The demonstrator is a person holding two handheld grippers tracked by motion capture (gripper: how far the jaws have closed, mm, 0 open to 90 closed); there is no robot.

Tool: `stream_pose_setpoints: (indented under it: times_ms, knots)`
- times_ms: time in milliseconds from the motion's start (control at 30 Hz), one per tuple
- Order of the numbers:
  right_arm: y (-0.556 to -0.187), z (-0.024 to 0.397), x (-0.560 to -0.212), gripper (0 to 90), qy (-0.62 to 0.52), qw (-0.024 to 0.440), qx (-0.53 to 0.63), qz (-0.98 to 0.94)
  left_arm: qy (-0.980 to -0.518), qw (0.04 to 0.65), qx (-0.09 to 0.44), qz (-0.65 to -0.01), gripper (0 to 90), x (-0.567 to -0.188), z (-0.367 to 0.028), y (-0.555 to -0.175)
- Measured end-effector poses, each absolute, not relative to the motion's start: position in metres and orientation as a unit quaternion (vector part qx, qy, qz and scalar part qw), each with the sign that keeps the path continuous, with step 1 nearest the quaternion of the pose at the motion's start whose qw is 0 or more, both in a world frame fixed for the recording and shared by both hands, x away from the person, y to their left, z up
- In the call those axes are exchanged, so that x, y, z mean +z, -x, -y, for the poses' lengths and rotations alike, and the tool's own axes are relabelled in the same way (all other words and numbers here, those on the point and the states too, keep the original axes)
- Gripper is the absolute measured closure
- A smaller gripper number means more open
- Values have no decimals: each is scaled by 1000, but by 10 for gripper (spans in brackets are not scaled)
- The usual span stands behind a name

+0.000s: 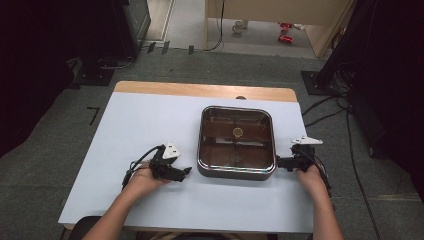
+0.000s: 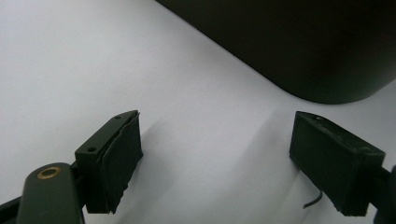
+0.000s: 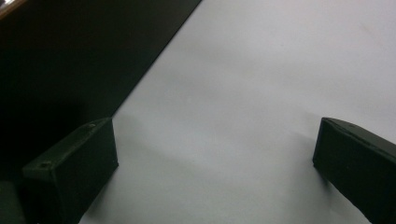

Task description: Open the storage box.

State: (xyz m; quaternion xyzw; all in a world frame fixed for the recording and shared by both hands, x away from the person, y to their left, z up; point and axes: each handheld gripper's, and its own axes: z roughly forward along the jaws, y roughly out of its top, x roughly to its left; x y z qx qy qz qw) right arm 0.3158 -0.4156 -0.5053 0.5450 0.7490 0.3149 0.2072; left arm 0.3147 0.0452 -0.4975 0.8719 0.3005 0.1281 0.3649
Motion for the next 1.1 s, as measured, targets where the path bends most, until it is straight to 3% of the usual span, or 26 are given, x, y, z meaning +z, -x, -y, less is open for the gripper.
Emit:
stream_pose_setpoints:
  times_ms: [467,567,667,900,1100]
  knots:
    - [-316,416,-505,0,-545,207,315,-749,-876,346,127,-311,169,-494,-42,-315]
    - [-316,416,-505,0,-545,207,315,-749,-888,320,124,-308,221,-486,-38,-317]
    - [-316,416,-505,0,-545,207,315,-749,-883,328,128,-311,255,-478,-41,-317]
    - [-316,415,-505,0,-545,207,314,-749,-876,350,86,-320,255,-456,-46,-323]
    - [-316,416,-505,0,-545,208,314,-749,-881,361,82,-296,227,-440,-36,-327]
